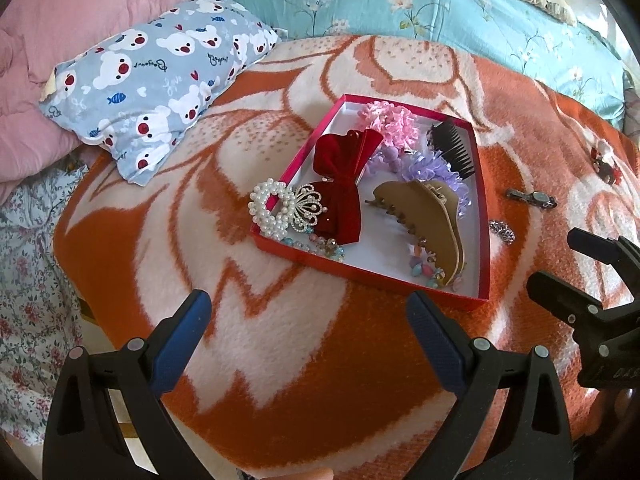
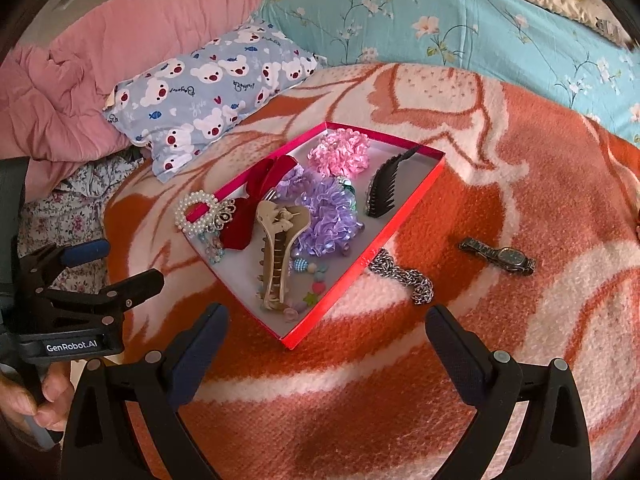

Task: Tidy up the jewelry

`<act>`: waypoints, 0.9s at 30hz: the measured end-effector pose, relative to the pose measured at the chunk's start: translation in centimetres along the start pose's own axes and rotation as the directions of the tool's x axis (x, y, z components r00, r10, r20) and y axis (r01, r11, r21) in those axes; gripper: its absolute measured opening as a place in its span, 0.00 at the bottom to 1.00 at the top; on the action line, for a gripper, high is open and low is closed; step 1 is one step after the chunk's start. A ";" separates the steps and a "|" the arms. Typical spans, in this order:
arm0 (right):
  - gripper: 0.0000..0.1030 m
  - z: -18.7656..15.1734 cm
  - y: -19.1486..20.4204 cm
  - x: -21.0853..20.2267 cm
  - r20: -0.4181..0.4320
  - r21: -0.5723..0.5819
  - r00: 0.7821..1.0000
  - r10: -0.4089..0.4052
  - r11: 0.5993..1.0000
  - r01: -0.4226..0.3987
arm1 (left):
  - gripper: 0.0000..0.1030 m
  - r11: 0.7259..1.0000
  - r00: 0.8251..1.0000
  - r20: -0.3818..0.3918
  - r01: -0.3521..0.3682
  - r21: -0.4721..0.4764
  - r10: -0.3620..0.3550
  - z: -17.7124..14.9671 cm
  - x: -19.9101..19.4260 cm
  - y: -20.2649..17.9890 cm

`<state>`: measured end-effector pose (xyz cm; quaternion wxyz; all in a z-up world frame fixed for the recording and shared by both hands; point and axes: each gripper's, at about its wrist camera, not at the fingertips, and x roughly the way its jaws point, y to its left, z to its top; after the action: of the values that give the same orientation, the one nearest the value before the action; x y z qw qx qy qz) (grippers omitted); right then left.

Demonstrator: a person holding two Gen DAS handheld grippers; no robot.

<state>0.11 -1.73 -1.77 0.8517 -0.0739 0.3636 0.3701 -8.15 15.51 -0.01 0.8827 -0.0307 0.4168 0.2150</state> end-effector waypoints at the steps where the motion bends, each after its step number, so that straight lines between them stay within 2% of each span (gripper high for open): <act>1: 0.97 0.0 0.0 0.0 0.000 -0.002 1.000 0.001 1.000 -0.001 | 0.96 1.000 1.000 0.001 0.000 0.000 0.000 0.0 -0.1 0.0; 27: 0.97 0.0 0.1 0.0 0.002 -0.001 1.000 0.002 1.000 -0.002 | 0.96 1.000 1.000 0.001 0.000 -0.001 0.000 0.1 -0.1 -0.2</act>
<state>0.05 -1.69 -1.73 0.8516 -0.0736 0.3628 0.3712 -8.07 15.34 0.10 0.8829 -0.0309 0.4161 0.2154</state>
